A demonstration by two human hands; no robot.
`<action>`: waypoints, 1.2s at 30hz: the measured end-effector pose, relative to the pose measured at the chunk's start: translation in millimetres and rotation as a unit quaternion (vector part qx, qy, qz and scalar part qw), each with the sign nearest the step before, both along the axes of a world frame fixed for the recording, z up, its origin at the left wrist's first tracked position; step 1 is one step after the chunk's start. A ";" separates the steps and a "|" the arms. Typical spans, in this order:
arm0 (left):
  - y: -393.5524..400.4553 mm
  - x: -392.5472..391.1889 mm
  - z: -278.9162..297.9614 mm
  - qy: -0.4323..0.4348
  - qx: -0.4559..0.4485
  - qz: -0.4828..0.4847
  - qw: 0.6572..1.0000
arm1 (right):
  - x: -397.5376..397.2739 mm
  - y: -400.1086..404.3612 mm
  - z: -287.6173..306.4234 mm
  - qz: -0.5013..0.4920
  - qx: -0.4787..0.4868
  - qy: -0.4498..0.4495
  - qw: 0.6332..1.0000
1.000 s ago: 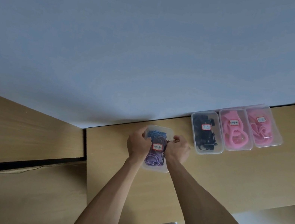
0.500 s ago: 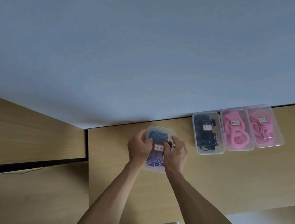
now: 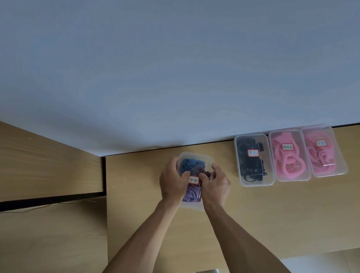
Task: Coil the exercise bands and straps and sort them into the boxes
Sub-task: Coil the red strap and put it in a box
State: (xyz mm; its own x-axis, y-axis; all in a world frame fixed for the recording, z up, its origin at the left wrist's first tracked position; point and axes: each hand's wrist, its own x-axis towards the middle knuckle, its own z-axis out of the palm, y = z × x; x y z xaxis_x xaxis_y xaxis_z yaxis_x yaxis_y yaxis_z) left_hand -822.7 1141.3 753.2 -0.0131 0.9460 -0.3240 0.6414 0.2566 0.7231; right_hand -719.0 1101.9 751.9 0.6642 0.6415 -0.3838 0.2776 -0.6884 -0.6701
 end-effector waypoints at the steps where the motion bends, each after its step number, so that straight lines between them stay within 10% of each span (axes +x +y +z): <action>1: 0.0 -0.3 0.5 0.000 0.003 0.000 1.000 | -0.7 -0.5 -0.5 -0.001 0.004 -0.001 1.000; 26: 13.3 -14.7 -12.0 -0.025 0.016 0.044 0.999 | -2.8 7.7 0.0 -0.087 -0.017 -0.011 0.996; 36: -26.9 -33.3 -6.9 0.030 -0.104 -0.017 0.994 | -4.6 -26.3 7.5 -0.100 -0.176 0.047 0.978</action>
State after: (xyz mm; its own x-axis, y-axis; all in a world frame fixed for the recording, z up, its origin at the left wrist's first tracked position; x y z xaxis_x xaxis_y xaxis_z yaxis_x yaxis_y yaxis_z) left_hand -856.0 1114.4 746.3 -0.0082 0.8593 -0.5114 0.6925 0.3738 0.6170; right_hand -723.6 1075.5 759.5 0.7142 0.3194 -0.6228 0.0619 -0.9152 -0.3983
